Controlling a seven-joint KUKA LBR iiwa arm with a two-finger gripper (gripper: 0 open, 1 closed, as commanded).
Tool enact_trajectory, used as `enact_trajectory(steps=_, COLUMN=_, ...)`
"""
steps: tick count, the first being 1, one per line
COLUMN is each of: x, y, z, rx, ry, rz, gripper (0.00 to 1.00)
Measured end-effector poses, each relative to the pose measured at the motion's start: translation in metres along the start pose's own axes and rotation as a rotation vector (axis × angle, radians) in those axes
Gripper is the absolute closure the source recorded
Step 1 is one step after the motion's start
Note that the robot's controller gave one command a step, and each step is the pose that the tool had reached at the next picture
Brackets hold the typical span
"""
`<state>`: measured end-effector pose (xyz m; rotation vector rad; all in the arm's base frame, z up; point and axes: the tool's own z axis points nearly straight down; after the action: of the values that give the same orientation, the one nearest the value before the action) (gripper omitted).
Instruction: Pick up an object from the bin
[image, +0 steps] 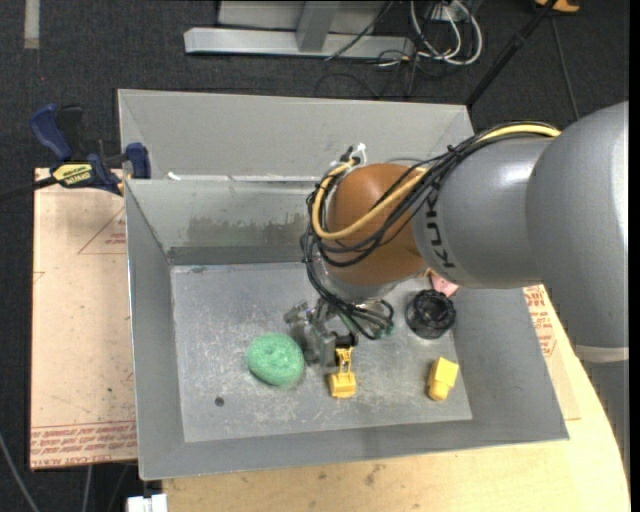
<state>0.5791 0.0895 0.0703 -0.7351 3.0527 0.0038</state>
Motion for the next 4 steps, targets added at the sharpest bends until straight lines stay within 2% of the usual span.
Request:
enact_trajectory(steps=1, x=0.0, y=0.0, z=0.0, rx=0.0, ry=0.0, rz=0.001, gripper=0.0)
enact_trajectory(steps=2, x=0.0, y=0.0, z=0.0, rx=0.0, ry=0.0, rz=0.001, gripper=0.0)
enact_trajectory(steps=3, x=-0.002, y=0.042, z=0.0, rx=0.002, ry=0.001, rz=-0.077, gripper=0.0)
enact_trajectory(steps=4, x=-0.049, y=0.031, z=0.0, rx=0.0, ry=-0.001, rz=-0.231, gripper=1.0)
